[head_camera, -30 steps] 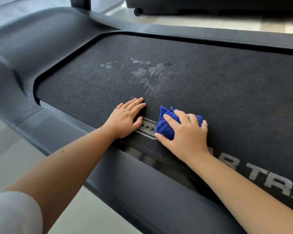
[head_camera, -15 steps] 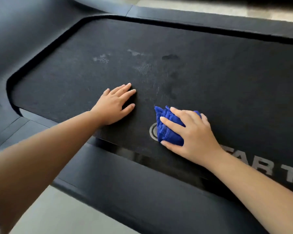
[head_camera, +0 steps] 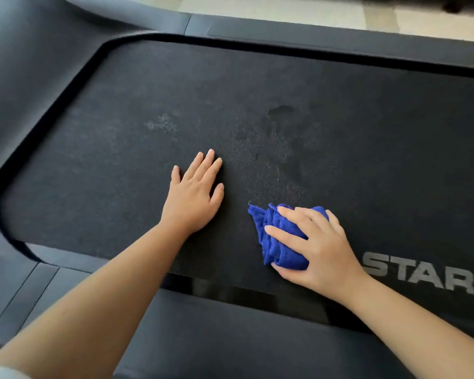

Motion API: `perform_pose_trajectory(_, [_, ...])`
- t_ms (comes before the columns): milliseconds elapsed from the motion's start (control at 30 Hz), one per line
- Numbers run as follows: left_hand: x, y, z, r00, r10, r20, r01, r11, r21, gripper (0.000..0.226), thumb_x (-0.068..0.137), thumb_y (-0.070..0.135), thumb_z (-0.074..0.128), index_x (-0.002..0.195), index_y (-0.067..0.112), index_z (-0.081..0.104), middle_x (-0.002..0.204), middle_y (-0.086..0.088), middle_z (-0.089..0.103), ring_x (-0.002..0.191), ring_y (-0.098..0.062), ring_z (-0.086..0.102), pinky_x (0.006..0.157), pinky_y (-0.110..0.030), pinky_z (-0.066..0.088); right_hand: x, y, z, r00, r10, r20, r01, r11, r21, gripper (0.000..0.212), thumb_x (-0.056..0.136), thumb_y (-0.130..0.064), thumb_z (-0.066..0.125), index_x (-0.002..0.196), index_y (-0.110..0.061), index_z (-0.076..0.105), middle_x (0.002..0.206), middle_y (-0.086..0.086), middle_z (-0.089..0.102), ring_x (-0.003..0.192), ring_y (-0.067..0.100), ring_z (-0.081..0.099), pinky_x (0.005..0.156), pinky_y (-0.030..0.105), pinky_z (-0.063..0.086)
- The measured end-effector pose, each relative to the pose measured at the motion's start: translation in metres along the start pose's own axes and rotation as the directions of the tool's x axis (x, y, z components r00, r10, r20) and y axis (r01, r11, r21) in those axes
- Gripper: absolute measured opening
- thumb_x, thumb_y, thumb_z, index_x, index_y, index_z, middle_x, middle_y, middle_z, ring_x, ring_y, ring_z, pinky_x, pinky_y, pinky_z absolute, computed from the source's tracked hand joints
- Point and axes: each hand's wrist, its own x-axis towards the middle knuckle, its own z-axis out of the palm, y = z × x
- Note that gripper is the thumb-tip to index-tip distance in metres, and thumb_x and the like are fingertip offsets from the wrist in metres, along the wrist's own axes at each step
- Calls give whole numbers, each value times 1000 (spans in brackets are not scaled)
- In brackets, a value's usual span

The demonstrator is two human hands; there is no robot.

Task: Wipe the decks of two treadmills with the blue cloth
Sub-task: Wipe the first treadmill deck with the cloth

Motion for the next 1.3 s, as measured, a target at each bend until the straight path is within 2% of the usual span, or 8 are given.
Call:
perform_pose_trajectory(233, [2,1,2,1000,-11,27,10,1000,16,70,83,52,6,147,26,17,152,13,-1,142,-8,-2,112,-46,1,26,-7,13,994,-94,57,94,996,-2,54,68,-60,55,115,-35,62,130,-1,57,112,25,52,89,58,43])
perform_pose_trajectory(367, [3,1,1,999,-19,26,19,1000,18,68,84,51,9,146,26,20,153,13,2,140,-4,-2,112,-47,3,63,22,15,990,-131,44,131,991,8,52,70,-57,51,112,-32,67,128,1,59,115,30,56,88,57,42])
perform_pose_trajectory(533, [1,0,-1,999,-36,32,35,999,27,62,88,48,19,145,25,25,154,12,10,141,-6,3,112,-50,9,162,94,34,1000,-8,30,8,1000,2,54,72,-59,49,110,-27,69,123,6,62,112,36,57,83,61,42])
perform_pose_trajectory(667, [1,0,-2,999,-43,32,42,999,14,59,88,45,24,145,27,26,154,14,11,141,-5,3,112,-49,9,242,140,48,969,232,88,-232,973,-14,54,81,-56,59,129,-33,55,143,-2,43,131,26,34,102,55,29])
perform_pose_trajectory(767, [1,1,-3,999,-39,28,39,999,21,59,88,45,25,145,28,25,154,15,10,141,-3,2,112,-46,7,256,146,48,952,287,104,-285,958,-37,55,83,-56,58,132,-33,51,143,-2,40,131,24,32,104,53,24])
perform_pose_trajectory(933, [2,1,-3,999,-40,31,39,999,31,59,88,46,24,145,30,23,154,15,9,141,-3,1,113,-46,7,165,101,32,999,49,-23,-47,996,76,54,69,-60,53,110,-28,68,124,4,60,110,28,55,91,55,39])
perform_pose_trajectory(1100, [1,2,-4,999,-37,35,35,999,37,59,88,45,26,145,29,23,154,15,11,141,-4,3,112,-46,10,118,91,22,984,-175,-13,175,971,163,49,70,-57,60,108,-28,69,121,3,62,104,27,60,84,53,45])
perform_pose_trajectory(1300, [2,1,-3,999,-27,30,26,999,31,59,88,43,28,145,29,23,154,14,13,142,-6,6,112,-43,7,214,165,30,979,206,3,-206,978,9,56,73,-62,57,119,-30,64,130,2,56,117,29,49,94,48,36])
